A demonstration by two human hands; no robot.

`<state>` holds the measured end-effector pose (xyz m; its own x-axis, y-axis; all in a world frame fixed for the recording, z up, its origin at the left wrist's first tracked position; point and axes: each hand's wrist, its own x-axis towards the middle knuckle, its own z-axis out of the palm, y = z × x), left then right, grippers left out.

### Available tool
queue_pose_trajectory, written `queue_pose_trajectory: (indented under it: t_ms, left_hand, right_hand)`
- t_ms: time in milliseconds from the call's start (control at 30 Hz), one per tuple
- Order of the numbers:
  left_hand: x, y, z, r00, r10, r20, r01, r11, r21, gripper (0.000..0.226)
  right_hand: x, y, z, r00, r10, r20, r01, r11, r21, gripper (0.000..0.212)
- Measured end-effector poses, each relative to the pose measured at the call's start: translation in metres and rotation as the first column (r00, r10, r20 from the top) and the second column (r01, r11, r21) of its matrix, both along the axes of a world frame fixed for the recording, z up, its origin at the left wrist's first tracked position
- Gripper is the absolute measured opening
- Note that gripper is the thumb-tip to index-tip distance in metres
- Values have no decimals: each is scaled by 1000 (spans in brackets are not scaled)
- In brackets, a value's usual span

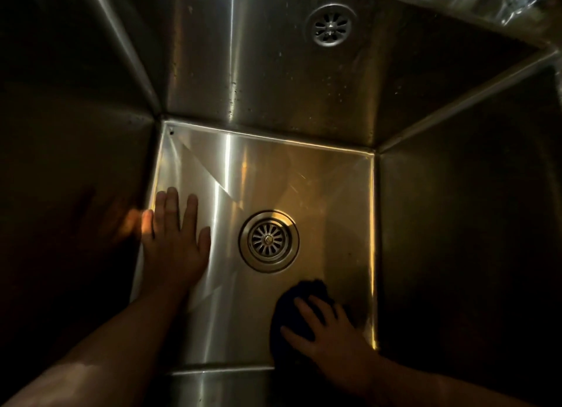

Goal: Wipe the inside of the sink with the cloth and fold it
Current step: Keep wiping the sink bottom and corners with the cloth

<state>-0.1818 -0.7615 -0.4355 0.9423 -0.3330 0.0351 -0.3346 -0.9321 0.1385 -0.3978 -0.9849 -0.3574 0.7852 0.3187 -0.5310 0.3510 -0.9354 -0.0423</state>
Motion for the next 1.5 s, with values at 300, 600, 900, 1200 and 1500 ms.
queue_pose_trajectory:
  t_ms: [300, 600, 900, 1200, 1500]
  left_hand:
    - [1, -1, 0, 1000, -6, 16, 6, 1000, -9, 62]
    - [1, -1, -3, 997, -12, 70, 11, 1000, 6, 60]
    - [1, -3, 3, 998, -14, 53, 13, 1000, 5, 62]
    - [1, -3, 6, 1000, -6, 14, 6, 1000, -17, 61]
    - [0, -1, 8, 998, -42, 40, 43, 999, -29, 58]
  right_hand:
    - [105, 17, 19, 852, -462, 247, 395, 876, 277, 61]
    - [148, 31, -1, 954, -101, 281, 152, 974, -166, 35]
    - [157, 69, -13, 547, -831, -100, 831, 524, 190, 63]
    - [168, 66, -9, 100, -949, -300, 941, -7, 337, 35]
    - [167, 56, 12, -313, -593, -742, 623, -718, 311, 30]
